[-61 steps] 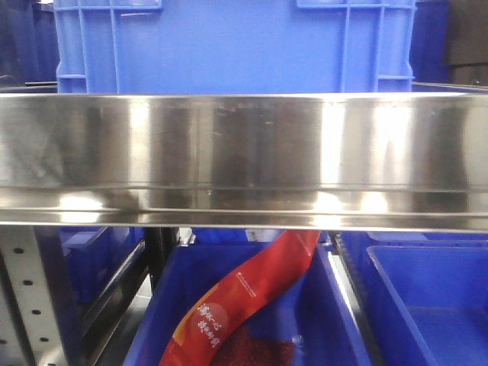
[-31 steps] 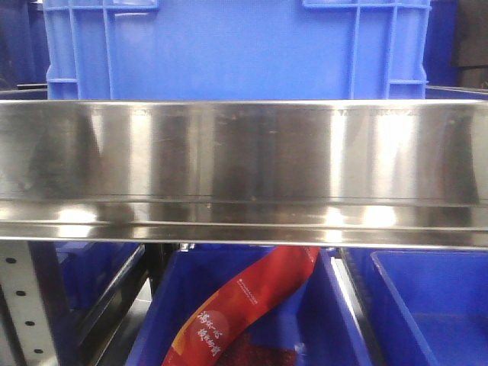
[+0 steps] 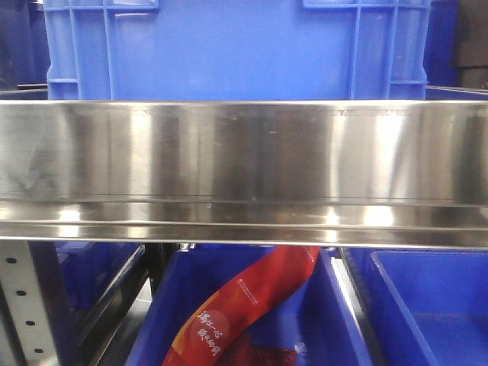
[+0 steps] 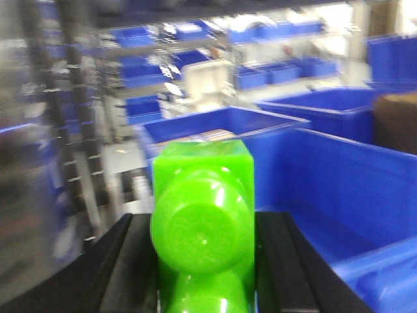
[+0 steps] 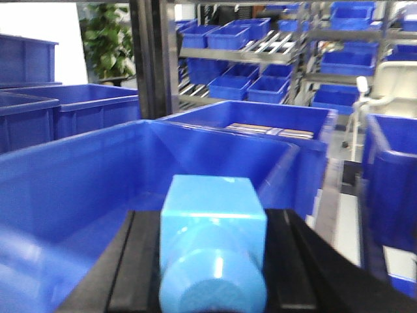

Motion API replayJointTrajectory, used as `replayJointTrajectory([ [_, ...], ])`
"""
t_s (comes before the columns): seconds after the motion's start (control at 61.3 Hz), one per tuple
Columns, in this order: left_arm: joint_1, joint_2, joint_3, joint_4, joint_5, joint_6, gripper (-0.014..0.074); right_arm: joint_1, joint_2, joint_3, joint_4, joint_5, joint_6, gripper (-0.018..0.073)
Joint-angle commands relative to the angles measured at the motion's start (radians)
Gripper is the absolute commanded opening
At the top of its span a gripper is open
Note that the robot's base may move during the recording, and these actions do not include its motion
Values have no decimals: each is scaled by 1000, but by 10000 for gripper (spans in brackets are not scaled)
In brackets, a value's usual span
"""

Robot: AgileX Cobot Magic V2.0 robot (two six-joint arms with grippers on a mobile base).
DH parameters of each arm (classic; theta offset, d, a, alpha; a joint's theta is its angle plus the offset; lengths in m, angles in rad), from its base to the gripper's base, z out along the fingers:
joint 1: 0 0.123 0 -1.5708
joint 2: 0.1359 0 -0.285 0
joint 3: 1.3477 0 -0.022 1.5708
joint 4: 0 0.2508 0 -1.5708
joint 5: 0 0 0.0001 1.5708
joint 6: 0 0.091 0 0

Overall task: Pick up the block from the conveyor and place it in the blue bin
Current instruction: 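Move both held blocks over the open blue bin, then open both grippers to drop the blocks into the blue bin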

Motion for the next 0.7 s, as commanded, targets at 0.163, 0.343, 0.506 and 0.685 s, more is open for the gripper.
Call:
replayJointTrajectory([
  [0.163,-108,323,-222,-38,-69,-1,-111,30,275,-217,-7,-55,-9,-162],
  [0.343,-109,509,-343,-169,-67,-1,-111,64,469,-352,0,-51,-9,-162],
  [0.506,-109,578,-358,-169,-63,-1,-35,79,578,-419,5,-44,-9,3],
  [0.685,-109,608,-358,-169,-66,-1,186,79,641,-445,7,-44,-9,316],
])
